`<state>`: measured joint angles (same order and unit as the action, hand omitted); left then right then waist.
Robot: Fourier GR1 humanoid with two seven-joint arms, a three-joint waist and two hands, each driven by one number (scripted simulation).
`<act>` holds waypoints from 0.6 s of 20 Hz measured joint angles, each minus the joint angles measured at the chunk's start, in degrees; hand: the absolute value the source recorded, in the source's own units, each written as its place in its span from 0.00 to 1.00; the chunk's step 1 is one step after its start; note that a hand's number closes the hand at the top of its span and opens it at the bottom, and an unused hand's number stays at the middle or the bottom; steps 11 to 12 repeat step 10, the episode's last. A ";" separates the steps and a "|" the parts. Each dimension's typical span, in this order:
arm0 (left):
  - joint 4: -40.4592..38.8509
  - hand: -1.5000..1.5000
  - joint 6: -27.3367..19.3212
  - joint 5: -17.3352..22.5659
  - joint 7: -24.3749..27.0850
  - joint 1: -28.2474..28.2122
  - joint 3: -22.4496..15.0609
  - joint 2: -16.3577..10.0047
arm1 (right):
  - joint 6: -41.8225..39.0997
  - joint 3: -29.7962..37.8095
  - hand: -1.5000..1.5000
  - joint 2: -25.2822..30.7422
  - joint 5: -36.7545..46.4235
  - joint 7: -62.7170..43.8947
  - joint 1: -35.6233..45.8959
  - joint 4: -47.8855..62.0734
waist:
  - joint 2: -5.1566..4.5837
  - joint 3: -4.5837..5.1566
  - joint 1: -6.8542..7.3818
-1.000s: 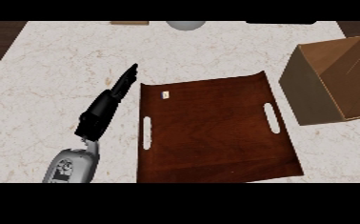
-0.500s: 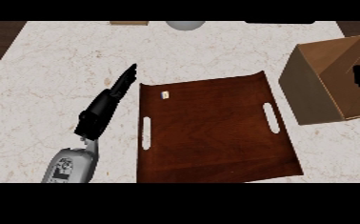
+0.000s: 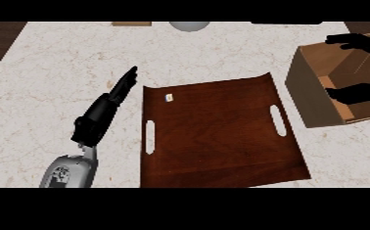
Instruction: Pick the lemon from the tray and place it in the cardboard box
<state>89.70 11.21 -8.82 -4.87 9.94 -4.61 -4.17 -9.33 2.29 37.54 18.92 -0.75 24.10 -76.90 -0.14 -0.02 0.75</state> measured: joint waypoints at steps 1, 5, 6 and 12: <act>0.07 0.50 0.18 0.15 -0.12 0.21 0.16 -0.14 | -0.01 1.09 0.00 -0.57 -1.12 1.69 0.86 2.33 | -0.05 -0.01 0.11; -0.44 0.50 -0.36 -0.29 0.78 -0.30 0.17 0.15 | 0.70 6.78 0.00 -3.48 -7.68 4.95 1.64 4.85 | 0.00 -0.04 -0.34; -0.93 0.50 -0.62 -0.56 0.97 0.02 0.00 0.43 | 0.94 8.60 0.00 -4.00 -9.48 5.64 2.29 6.06 | -0.04 -0.05 -0.40; -0.84 0.50 -0.20 -0.07 0.99 -0.07 0.74 -0.14 | -1.43 16.05 0.00 -4.18 -18.06 7.53 3.36 9.60 | 0.03 -0.05 -0.64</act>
